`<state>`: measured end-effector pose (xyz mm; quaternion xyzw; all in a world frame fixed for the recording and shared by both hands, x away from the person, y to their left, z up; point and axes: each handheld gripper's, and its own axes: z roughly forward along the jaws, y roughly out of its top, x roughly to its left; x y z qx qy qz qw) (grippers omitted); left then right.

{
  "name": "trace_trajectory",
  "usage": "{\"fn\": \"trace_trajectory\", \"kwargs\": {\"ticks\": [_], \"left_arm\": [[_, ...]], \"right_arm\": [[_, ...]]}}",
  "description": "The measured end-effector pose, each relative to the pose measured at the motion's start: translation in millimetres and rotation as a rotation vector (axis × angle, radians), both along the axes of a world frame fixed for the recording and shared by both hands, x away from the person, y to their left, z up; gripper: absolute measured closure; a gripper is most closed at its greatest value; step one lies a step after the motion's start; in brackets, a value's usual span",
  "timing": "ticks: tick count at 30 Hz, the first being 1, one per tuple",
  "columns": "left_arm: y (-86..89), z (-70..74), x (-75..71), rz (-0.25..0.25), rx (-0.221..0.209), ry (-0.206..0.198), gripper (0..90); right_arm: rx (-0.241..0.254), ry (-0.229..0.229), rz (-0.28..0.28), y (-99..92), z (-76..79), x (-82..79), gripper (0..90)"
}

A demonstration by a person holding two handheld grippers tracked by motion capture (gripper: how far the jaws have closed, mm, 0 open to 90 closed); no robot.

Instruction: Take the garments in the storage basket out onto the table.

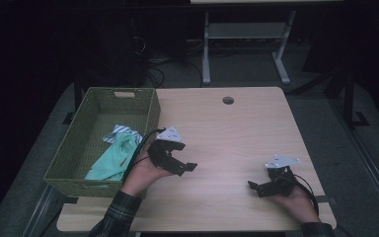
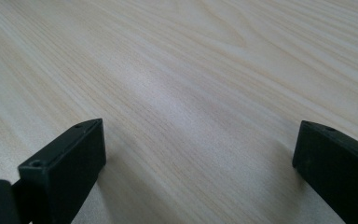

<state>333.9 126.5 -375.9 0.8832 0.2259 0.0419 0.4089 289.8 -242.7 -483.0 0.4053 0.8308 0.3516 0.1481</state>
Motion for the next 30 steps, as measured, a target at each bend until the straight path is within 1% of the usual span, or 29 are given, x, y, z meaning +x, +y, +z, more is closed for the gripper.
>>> {"fn": "trace_trajectory", "kwargs": {"ticks": [5, 7, 12, 15, 16, 19, 24, 29, 30], "left_arm": [[1.4, 3.3, 1.2, 0.004, 0.007, -0.006, 14.4], [2.4, 5.1, 0.9, 0.004, -0.003, -0.010, 14.4], [8.1, 11.1, -0.1, 0.027, -0.006, -0.021, 14.4], [11.7, 13.6, -0.2, 0.032, -0.010, -0.030, 14.4], [13.0, 14.1, 0.0, 0.036, -0.018, -0.031, 14.4], [15.8, 15.2, 0.6, 0.039, -0.011, -0.038, 14.4], [18.6, 17.8, -0.3, 0.049, -0.013, -0.036, 14.4], [23.4, 19.0, 0.5, 0.056, -0.013, -0.047, 14.4], [24.3, 19.6, 0.1, 0.064, -0.018, -0.045, 14.4]], "right_arm": [[0.002, 0.004, 0.002, -0.1, 0.2, 0.5, 2.1], [0.001, 0.003, 0.002, -0.1, 0.2, 0.4, 2.1], [-0.001, 0.001, 0.003, -0.2, 0.1, 0.2, 2.1], [-0.001, 0.001, 0.003, -0.2, 0.1, 0.2, 2.1], [-0.001, 0.001, 0.003, -0.2, 0.1, 0.2, 2.1], [-0.001, 0.002, 0.002, -0.1, 0.2, 0.1, 2.1], [-0.001, 0.001, 0.003, -0.2, 0.2, 0.2, 2.1], [-0.002, -0.004, 0.006, -0.4, 0.0, 0.5, 2.1], [-0.002, -0.003, 0.006, -0.4, 0.0, 0.5, 2.1]]}}
